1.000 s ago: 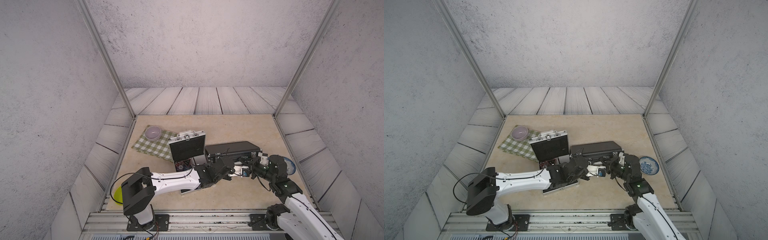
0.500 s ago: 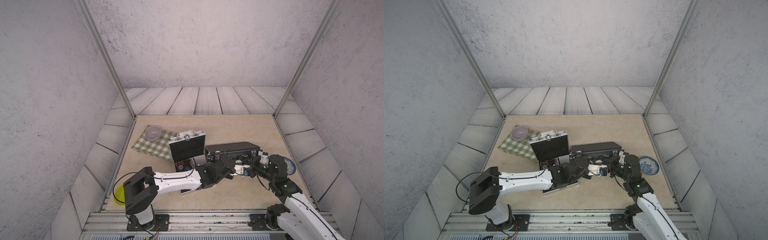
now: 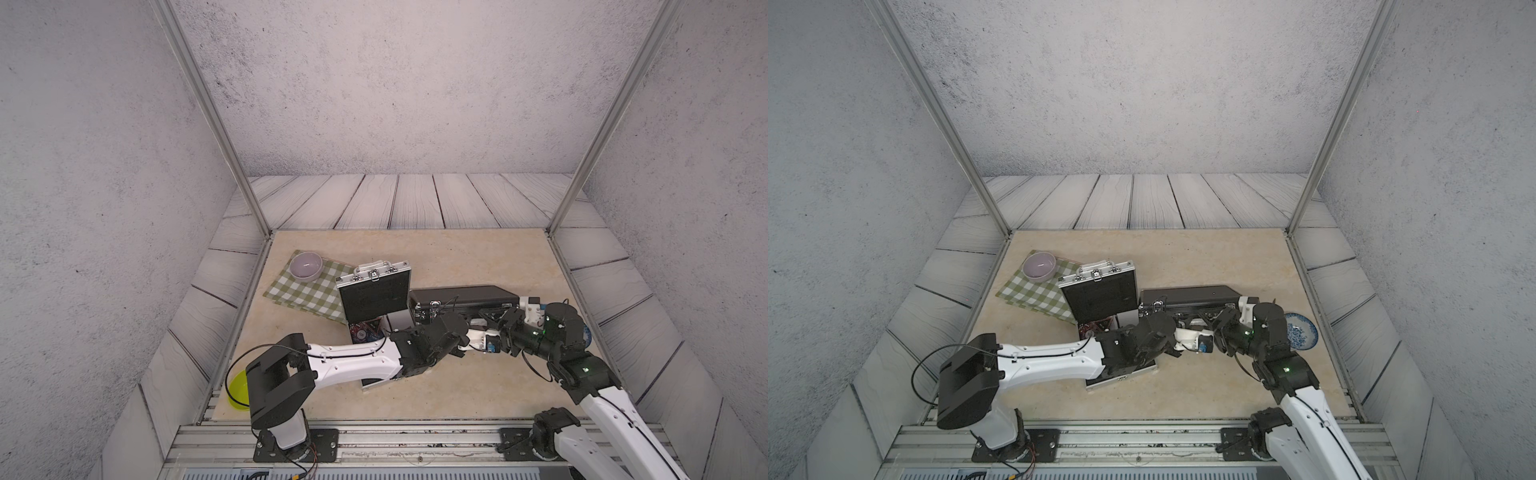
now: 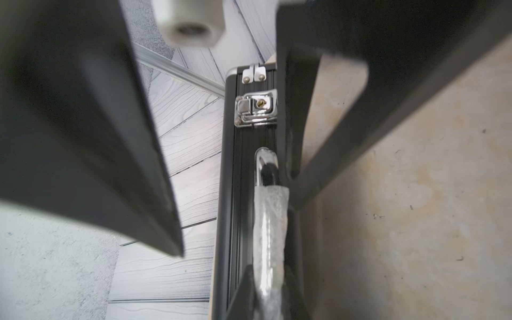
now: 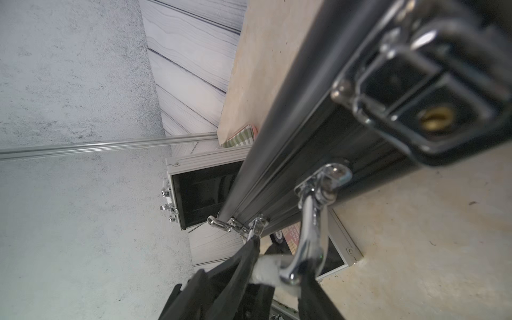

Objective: Open the poker set cases
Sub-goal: Adjust the poker set case at the center of the board, then open the case lid on the poker set case.

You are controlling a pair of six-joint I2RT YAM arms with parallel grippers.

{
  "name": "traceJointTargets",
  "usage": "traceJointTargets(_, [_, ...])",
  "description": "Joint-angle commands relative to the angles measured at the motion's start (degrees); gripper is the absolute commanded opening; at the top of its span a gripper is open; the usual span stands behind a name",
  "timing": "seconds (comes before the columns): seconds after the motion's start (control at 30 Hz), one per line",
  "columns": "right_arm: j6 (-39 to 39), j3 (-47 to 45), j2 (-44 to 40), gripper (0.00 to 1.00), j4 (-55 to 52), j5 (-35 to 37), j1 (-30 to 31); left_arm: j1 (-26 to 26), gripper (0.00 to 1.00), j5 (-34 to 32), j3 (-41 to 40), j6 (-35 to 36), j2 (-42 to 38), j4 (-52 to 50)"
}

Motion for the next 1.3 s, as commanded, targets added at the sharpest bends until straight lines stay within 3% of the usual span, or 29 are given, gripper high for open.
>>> traceJointTargets(0.0, [-21.67,13.01,-1.34,0.56,-19.75,8.10,-1.79,2.35,0.00,4.22,-0.88,1.37,-4.18,-1.00])
traceJointTargets(0.13, [-38.13,27.31,2.01,0.61,-33.74,24.04,-1.94,4.05,0.00,9.90,-2.29,3.76,-6.40,-1.74])
traceJointTargets(0.27, [-53.06,33.21,6.85,0.65,-37.52,29.19,-1.94,6.64,0.00,16.17,-3.03,5.93,-7.46,-3.45])
traceJointTargets(0.57, [-82.56,24.65,4.43,0.66,-27.50,32.01,-0.79,8.68,0.00,20.27,-5.93,9.64,-6.17,5.75])
traceJointTargets(0.8, [-101.82,21.05,4.94,0.69,-26.44,37.49,4.61,10.77,0.00,24.78,-0.85,10.36,-5.86,1.27])
traceJointTargets(1.03, [-114.28,16.97,6.89,0.70,-21.86,41.79,10.60,12.33,0.00,26.92,3.94,11.43,-5.38,-1.60])
traceJointTargets(1.27, [-117.45,16.62,10.53,0.68,-17.52,42.91,12.15,12.46,0.00,28.52,5.26,11.44,-5.48,-2.96])
